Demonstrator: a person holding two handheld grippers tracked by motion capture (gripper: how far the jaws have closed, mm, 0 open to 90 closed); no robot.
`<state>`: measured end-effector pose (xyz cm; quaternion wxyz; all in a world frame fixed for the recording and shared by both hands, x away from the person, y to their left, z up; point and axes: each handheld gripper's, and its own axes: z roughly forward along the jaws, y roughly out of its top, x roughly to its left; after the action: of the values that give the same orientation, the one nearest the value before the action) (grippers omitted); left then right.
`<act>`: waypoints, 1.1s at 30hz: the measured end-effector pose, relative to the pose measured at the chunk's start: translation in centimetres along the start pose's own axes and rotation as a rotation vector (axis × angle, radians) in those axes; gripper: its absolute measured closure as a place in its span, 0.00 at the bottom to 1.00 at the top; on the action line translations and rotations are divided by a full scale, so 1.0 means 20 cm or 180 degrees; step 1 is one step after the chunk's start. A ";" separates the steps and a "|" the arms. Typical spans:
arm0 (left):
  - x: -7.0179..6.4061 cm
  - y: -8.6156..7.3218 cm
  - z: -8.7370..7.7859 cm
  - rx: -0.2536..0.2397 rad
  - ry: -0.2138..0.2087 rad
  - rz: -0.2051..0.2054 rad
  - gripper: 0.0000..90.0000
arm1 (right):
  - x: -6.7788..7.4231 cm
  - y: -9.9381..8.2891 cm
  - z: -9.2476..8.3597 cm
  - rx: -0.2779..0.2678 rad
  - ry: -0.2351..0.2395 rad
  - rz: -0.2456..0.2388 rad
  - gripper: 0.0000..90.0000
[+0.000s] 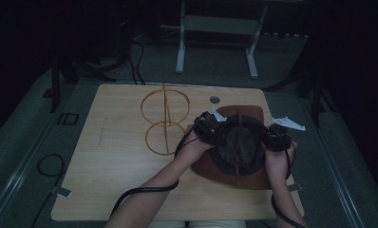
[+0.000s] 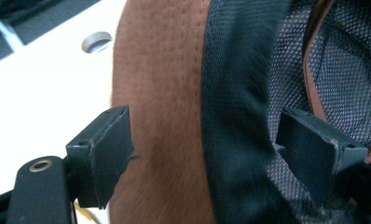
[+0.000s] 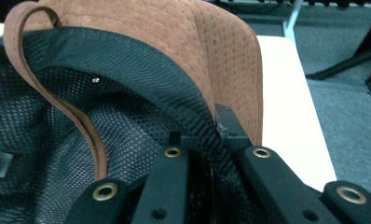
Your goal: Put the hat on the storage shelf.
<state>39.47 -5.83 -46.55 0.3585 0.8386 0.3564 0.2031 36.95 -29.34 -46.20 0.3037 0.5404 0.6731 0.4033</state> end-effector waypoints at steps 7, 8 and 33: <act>0.01 0.00 0.01 -0.0038 0.0083 -0.0080 0.41 | 0.07 0.00 -0.09 -0.0143 0.0122 -0.0077 0.94; 0.00 0.00 0.00 -0.0054 0.0112 -0.0052 0.51 | 0.08 0.00 -0.10 -0.0157 0.0135 -0.0089 0.94; -0.03 -0.01 -0.14 -0.0627 0.0647 0.0455 0.98 | 0.03 -0.01 -0.41 -0.0304 0.0969 -0.0244 0.59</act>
<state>37.30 -4.89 -44.80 0.3858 0.7977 0.3085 0.3459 29.83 -30.59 -42.36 0.2387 0.4319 0.7115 0.5001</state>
